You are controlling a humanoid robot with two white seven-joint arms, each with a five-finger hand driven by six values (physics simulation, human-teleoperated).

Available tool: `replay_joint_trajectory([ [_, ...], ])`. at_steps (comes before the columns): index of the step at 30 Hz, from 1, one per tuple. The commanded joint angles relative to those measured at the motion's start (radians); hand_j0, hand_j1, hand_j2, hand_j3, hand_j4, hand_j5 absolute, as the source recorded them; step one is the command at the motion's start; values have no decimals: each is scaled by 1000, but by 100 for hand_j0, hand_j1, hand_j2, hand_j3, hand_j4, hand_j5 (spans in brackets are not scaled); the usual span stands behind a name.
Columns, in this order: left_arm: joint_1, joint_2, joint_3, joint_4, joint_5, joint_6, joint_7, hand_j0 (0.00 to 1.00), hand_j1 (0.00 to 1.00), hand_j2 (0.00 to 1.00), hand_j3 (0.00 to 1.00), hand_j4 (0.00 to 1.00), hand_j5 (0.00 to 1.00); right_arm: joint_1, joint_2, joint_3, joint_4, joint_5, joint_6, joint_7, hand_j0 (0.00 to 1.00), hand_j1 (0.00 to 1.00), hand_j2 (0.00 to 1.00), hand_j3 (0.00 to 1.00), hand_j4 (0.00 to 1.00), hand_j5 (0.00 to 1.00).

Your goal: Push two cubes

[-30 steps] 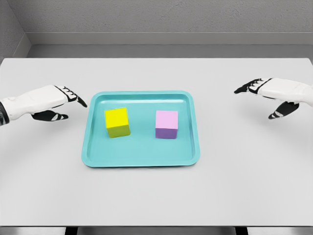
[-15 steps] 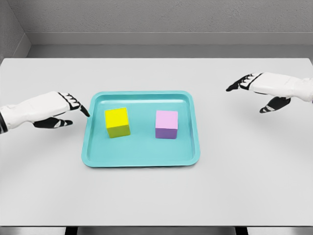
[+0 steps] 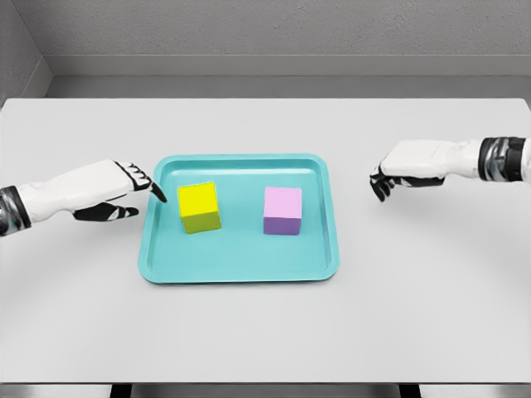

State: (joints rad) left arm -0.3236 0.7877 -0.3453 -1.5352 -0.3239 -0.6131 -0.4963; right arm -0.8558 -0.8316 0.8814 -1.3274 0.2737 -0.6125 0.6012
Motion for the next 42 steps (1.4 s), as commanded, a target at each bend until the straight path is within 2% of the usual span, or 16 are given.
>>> replay_joint_trajectory([
  [1, 0, -11, -1, 1, 3, 2, -1, 65, 65, 65, 65, 65, 65, -6, 6, 54, -12, 1, 2, 10, 13, 13, 13, 13, 13, 13],
  [3, 0, -11, -1, 4, 3, 2, -1, 65, 65, 65, 65, 65, 65, -51, 39, 110, -19, 1, 2, 10, 13, 13, 13, 13, 13, 13],
  [6, 0, -11, -1, 6, 2, 2, -2, 65, 65, 65, 65, 65, 65, -115, 48, 214, -32, 2, 2, 10, 13, 13, 13, 13, 13, 13],
  [9, -5, -24, 0, 60, 3, 2, -1, 65, 65, 65, 65, 65, 65, -129, 46, 234, -53, 2, 2, 10, 13, 13, 13, 13, 13, 13],
  [12, -8, -31, -1, 61, 2, 2, -1, 64, 64, 64, 64, 64, 64, -147, 46, 271, -78, 4, 2, 10, 13, 13, 13, 13, 13, 13],
  [24, -8, -87, -3, 61, -21, 2, -4, 64, 64, 64, 64, 64, 64, -170, 108, 304, -75, 55, 2, 10, 14, 14, 14, 14, 14, 14],
  [30, -8, -105, -17, 60, -35, 2, -4, 64, 64, 64, 64, 64, 64, -183, 144, 318, -42, 62, 2, 10, 13, 13, 13, 13, 13, 13],
  [33, -8, -107, -17, 60, -35, 2, -4, 64, 64, 64, 64, 64, 64, -189, 166, 321, -3, 81, 2, 10, 13, 13, 13, 13, 13, 13],
  [42, -11, -62, -3, 78, -10, 2, 2, 63, 63, 63, 63, 63, 63, -201, 193, 347, 20, 97, 2, 10, 13, 13, 13, 13, 13, 13],
])
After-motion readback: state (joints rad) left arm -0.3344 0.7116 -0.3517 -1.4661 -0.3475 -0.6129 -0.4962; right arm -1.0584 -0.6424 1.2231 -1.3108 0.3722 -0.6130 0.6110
